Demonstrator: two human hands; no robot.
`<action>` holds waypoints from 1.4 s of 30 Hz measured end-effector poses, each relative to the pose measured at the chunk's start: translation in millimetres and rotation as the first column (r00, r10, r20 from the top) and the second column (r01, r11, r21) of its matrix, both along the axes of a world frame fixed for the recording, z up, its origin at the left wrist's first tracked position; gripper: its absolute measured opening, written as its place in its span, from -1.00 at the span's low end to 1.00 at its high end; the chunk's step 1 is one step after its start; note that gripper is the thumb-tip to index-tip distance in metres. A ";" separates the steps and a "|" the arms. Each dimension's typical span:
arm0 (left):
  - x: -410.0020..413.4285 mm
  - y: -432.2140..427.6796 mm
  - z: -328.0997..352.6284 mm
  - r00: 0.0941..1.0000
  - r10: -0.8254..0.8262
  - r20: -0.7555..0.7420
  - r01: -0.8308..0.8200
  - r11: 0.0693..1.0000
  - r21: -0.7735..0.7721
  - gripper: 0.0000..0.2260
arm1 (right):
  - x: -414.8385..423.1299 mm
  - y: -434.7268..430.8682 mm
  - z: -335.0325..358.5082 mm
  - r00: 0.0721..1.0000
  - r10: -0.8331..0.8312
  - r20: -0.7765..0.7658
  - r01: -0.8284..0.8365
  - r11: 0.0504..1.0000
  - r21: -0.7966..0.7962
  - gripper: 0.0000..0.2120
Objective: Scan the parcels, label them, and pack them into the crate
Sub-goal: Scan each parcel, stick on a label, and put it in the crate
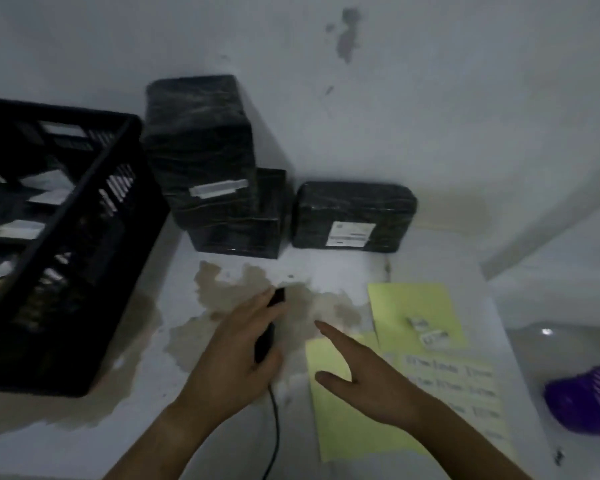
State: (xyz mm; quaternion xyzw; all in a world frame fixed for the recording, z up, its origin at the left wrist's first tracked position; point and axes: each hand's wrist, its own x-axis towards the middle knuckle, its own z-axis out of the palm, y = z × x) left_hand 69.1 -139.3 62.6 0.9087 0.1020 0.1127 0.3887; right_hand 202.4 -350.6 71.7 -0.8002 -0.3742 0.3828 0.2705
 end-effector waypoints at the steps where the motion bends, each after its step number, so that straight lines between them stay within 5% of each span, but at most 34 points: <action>1: 12.3 -16.8 -13.1 0.998 -0.039 -0.046 0.038 0.999 -0.011 -0.49 | 7.7 -21.2 -8.4 0.998 -0.049 -0.033 0.049 0.999 -0.004 -0.32; 6: 53.4 -80.3 -75.5 0.929 -0.207 -0.307 0.204 0.978 -0.041 -0.44 | 41.8 -103.6 -47.5 0.953 -0.291 -0.089 0.290 0.957 -0.016 -0.34; 11: 78.8 -112.0 -102.9 0.816 -0.201 -0.542 0.276 0.959 0.059 -0.37 | 84.6 -150.3 -71.9 0.913 -0.407 -0.013 0.407 0.913 -0.019 -0.45; 21: 62.1 -86.2 -121.4 0.806 -0.088 -0.585 0.094 0.995 -0.021 -0.43 | 130.3 -136.6 -89.4 0.908 -0.407 -0.101 0.413 0.910 0.047 -0.52; 27: 84.3 -48.8 -78.5 0.925 0.110 -0.363 -0.114 0.993 0.013 -0.45 | 165.3 -68.1 -81.7 0.934 -0.342 -0.101 0.353 0.929 0.116 -0.46; 33: 113.7 -1.0 -21.7 0.956 0.188 -0.226 -0.163 0.979 0.125 -0.48 | 269.0 6.8 -42.5 0.810 -0.461 0.363 0.328 0.869 0.371 -0.22; 38: 113.3 -3.6 -3.4 0.960 0.196 -0.200 -0.180 0.979 0.096 -0.48 | 309.8 25.9 -32.1 0.675 -0.205 0.708 0.236 0.970 0.057 0.04; 42: 106.0 -4.8 -4.9 0.955 0.210 -0.211 -0.206 0.978 0.038 -0.49 | 305.0 21.1 -34.5 0.477 -0.027 0.879 0.211 0.974 -0.085 -0.04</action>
